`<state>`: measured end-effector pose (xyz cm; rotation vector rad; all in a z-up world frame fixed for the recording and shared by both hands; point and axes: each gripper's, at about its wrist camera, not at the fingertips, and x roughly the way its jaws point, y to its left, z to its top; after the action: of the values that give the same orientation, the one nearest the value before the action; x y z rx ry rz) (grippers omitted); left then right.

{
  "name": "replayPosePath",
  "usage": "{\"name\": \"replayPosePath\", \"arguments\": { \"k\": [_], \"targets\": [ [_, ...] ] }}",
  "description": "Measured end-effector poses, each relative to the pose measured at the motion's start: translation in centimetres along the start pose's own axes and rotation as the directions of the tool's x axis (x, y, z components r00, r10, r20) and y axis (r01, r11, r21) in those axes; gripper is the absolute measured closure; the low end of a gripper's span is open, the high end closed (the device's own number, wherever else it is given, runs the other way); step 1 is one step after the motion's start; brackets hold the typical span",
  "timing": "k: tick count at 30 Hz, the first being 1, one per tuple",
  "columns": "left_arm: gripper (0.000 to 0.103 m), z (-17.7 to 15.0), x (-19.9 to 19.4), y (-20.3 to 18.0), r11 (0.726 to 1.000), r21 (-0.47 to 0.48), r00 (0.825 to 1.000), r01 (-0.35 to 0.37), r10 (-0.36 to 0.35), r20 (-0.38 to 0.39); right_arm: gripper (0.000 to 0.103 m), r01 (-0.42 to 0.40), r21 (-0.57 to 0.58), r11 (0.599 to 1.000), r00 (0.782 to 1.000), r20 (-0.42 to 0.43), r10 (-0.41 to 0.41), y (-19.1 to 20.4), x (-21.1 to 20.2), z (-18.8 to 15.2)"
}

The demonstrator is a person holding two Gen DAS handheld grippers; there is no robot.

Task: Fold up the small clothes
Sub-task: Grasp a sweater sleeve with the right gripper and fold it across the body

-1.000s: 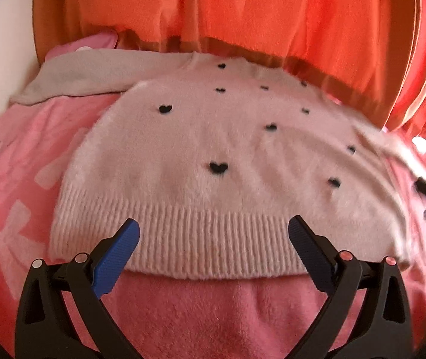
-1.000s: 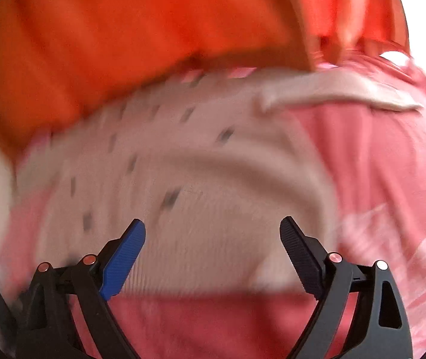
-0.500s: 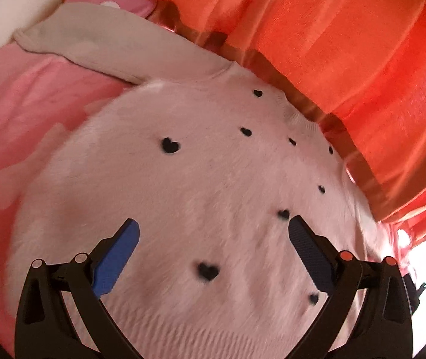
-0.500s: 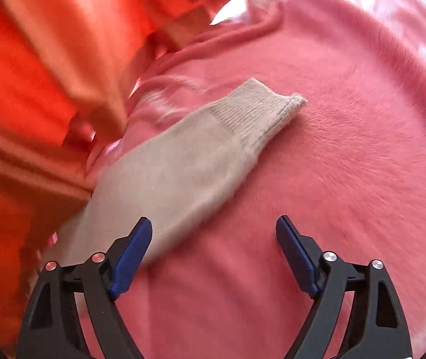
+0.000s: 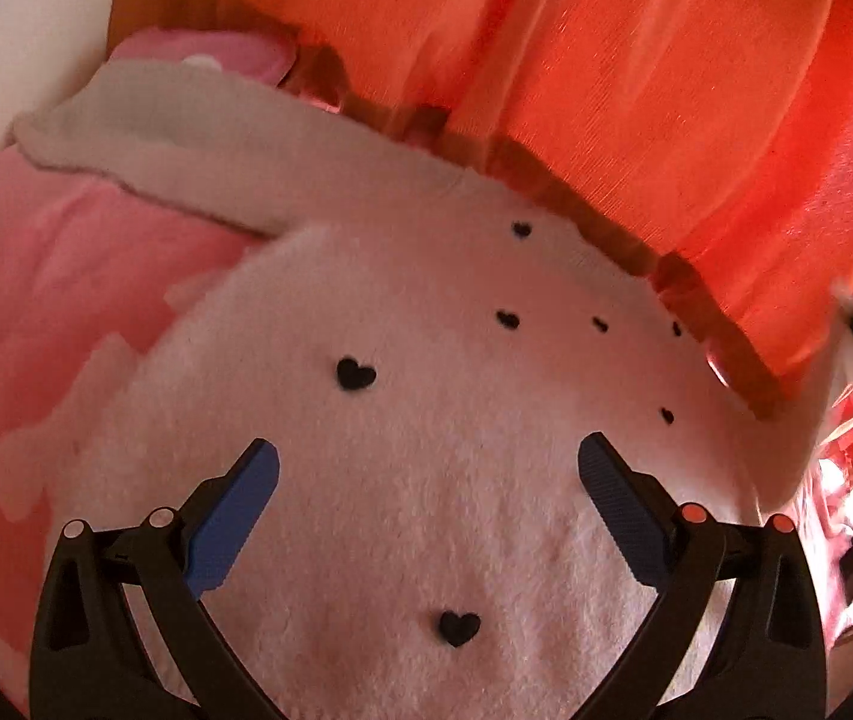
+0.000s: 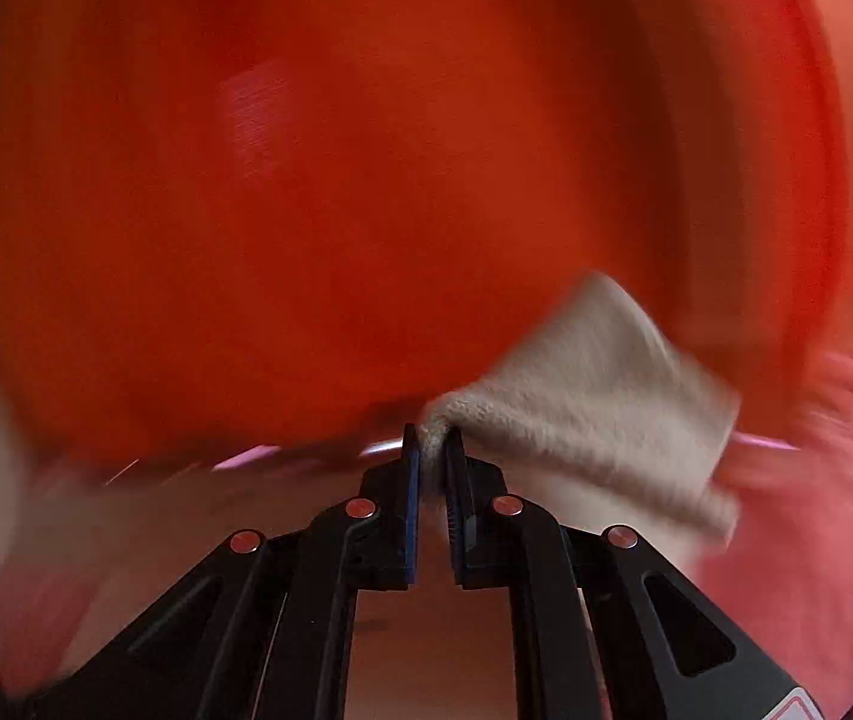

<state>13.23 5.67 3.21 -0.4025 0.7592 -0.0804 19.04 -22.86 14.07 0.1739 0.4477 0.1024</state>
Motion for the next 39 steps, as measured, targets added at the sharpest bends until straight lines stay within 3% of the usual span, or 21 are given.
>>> {"name": "replayPosePath", "arguments": {
  "k": [3, 6, 9, 11, 15, 17, 19, 21, 26, 28, 29, 30, 31, 32, 33, 35, 36, 37, 39],
  "targets": [
    [0.005, 0.5, -0.4, 0.4, 1.0, 0.021, 1.0, 0.002, -0.002, 0.018, 0.092, -0.085, -0.063, 0.994, 0.977, -0.199, 0.071, 7.6, 6.6, -4.3],
    [0.005, 1.2, -0.2, 1.2, 0.999, 0.026, 0.999, -0.026, 0.025, 0.022, 0.092, -0.064, -0.023, 0.998, 0.948, -0.314, 0.053, 9.1, 9.0, -8.2],
    [0.005, 1.9, 0.1, 1.8, 0.999, 0.014, 0.999, -0.044, 0.043, 0.012, 0.085, -0.005, 0.031, 0.999, 0.949, -0.314, 0.014, 6.6, 6.5, -9.0],
    [0.005, 2.4, 0.3, 1.9, 1.0, 0.006, 1.0, -0.028, 0.028, -0.003, 0.067, 0.071, 0.081, 0.994, 0.95, -0.309, -0.043, 4.0, 3.6, -9.4],
    [0.005, 3.4, 1.2, 2.2, 0.999, -0.045, 0.999, 0.022, -0.023, -0.023, 0.059, 0.212, 0.173, 0.962, 0.941, -0.302, -0.153, -1.0, -1.2, -10.1],
    [0.005, 4.5, 2.1, 2.0, 0.996, -0.079, 0.999, 0.033, -0.035, -0.024, 0.056, 0.265, 0.276, 0.924, 0.937, -0.301, -0.179, -4.8, -2.5, -10.8],
    [0.005, 6.1, 3.1, 1.5, 0.995, -0.09, 0.999, 0.04, -0.041, -0.012, 0.054, 0.289, 0.37, 0.883, 0.932, -0.321, -0.171, -7.7, -2.6, -11.6],
    [0.005, 8.0, 5.3, 0.4, 0.996, -0.085, 0.999, 0.031, -0.033, -0.018, 0.054, 0.256, 0.458, 0.851, 0.942, -0.316, -0.113, -10.0, -2.5, -12.3],
    [0.006, 9.8, 11.6, 0.1, 0.986, -0.167, 0.989, 0.017, -0.041, -0.144, 0.054, 0.174, 0.559, 0.811, 0.951, -0.308, 0.009, -11.9, 0.1, -12.9],
    [0.012, 9.9, 13.8, 0.1, 0.978, -0.206, 0.982, -0.006, -0.033, -0.186, 0.055, 0.168, 0.586, 0.793, 0.955, -0.296, 0.015, -12.2, 1.6, -12.7],
    [0.016, 10.2, 14.1, -0.2, 0.978, -0.205, 0.985, -0.036, 0.001, -0.172, 0.059, 0.164, 0.596, 0.786, 0.958, -0.285, 0.017, -12.7, 2.0, -12.6],
    [0.037, 10.4, 14.1, -0.5, 0.98, -0.198, 0.988, -0.038, 0.007, -0.155, 0.067, 0.158, 0.597, 0.786, 0.963, -0.27, 0.012, -13.0, 2.1, -12.4],
    [0.068, 10.7, 14.2, -0.9, 0.982, -0.188, 0.989, -0.008, -0.019, -0.144, 0.094, 0.16, 0.587, 0.794, 0.966, -0.258, -0.004, -13.1, 2.3, -12.1],
    [0.079, 11.1, 14.4, -1.3, 0.978, -0.195, 0.984, 0.075, -0.104, -0.143, 0.096, 0.164, 0.557, 0.814, 0.974, -0.222, -0.045, -12.9, 1.4, -11.4],
    [0.089, 11.4, 14.4, -1.2, 0.971, -0.213, 0.98, 0.111, -0.143, -0.138, 0.096, 0.155, 0.541, 0.826, 0.979, -0.196, -0.055, -12.6, 1.5, -10.8],
    [0.089, 11.6, 13.9, -1.1, 0.965, -0.233, 0.984, 0.119, -0.146, -0.105, 0.096, 0.141, 0.502, 0.853, 0.986, -0.144, -0.079, -12.2, 0.5, -9.8],
    [0.089, 11.3, 14.0, -1.2, 0.974, -0.205, 0.989, 0.092, -0.113, -0.094, 0.096, 0.176, 0.481, 0.859, 0.981, -0.163, -0.109, -12.4, 0.7, -9.9],
    [0.089, 11.0, 14.4, -1.2, 0.982, -0.179, 0.991, 0.06, -0.079, -0.105, 0.096, 0.203, 0.476, 0.856, 0.973, -0.195, -0.123, -12.8, 1.3, -10.4],
    [0.09, 9.6, 15.9, -0.3, 0.985, -0.171, 0.987, 0.017, -0.044, -0.155, 0.097, 0.285, 0.498, 0.819, 0.937, -0.326, -0.128, -14.2, 3.6, -13.1]
  ]
}}
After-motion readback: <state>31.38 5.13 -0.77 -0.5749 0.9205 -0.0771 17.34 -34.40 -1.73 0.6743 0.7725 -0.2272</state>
